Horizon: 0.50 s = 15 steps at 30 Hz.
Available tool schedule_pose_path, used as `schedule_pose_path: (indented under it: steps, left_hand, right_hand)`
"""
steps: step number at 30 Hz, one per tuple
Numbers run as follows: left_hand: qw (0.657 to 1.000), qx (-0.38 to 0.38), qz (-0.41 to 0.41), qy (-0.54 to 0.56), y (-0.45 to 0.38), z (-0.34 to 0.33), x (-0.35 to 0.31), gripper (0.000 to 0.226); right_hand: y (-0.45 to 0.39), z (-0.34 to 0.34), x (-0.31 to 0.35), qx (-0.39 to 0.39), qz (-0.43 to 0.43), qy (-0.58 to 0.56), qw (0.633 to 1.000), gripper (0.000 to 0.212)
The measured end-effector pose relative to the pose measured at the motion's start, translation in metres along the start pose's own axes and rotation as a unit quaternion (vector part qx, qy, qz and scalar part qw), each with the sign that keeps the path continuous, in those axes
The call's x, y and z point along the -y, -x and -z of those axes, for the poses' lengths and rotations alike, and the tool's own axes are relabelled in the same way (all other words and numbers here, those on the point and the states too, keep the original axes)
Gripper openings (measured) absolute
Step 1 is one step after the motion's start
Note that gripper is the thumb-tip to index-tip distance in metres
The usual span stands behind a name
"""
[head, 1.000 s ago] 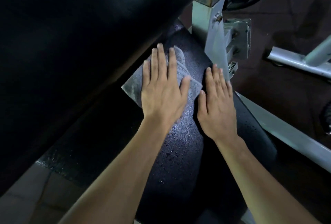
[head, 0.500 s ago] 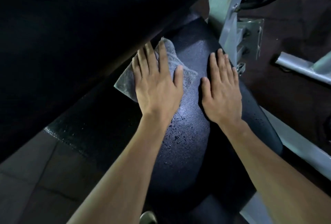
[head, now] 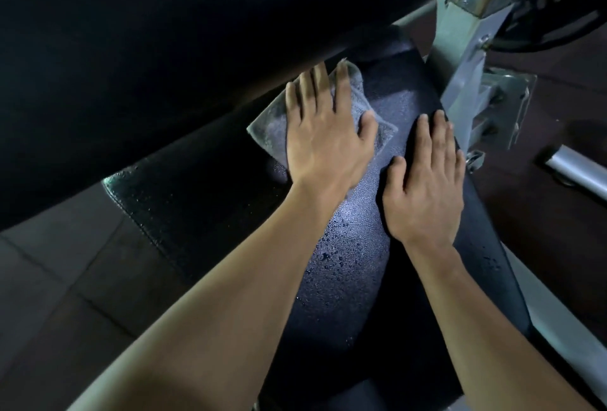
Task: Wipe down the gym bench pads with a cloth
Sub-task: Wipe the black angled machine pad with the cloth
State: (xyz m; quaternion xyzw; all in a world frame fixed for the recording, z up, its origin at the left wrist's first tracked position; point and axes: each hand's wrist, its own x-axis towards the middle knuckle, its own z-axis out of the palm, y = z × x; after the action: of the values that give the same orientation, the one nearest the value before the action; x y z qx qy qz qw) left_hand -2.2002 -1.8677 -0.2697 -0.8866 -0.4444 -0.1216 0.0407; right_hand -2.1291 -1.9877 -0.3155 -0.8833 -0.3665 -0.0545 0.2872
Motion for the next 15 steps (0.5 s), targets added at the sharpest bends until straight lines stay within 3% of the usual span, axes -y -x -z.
schedule_pose_path:
  steps: [15]
  left_hand:
    - [0.999,-0.022,0.041,0.02,0.033,0.0,0.006,0.073]
  right_hand:
    - [-0.001,0.0,-0.001,0.003,0.027,-0.009,1.0,0.065]
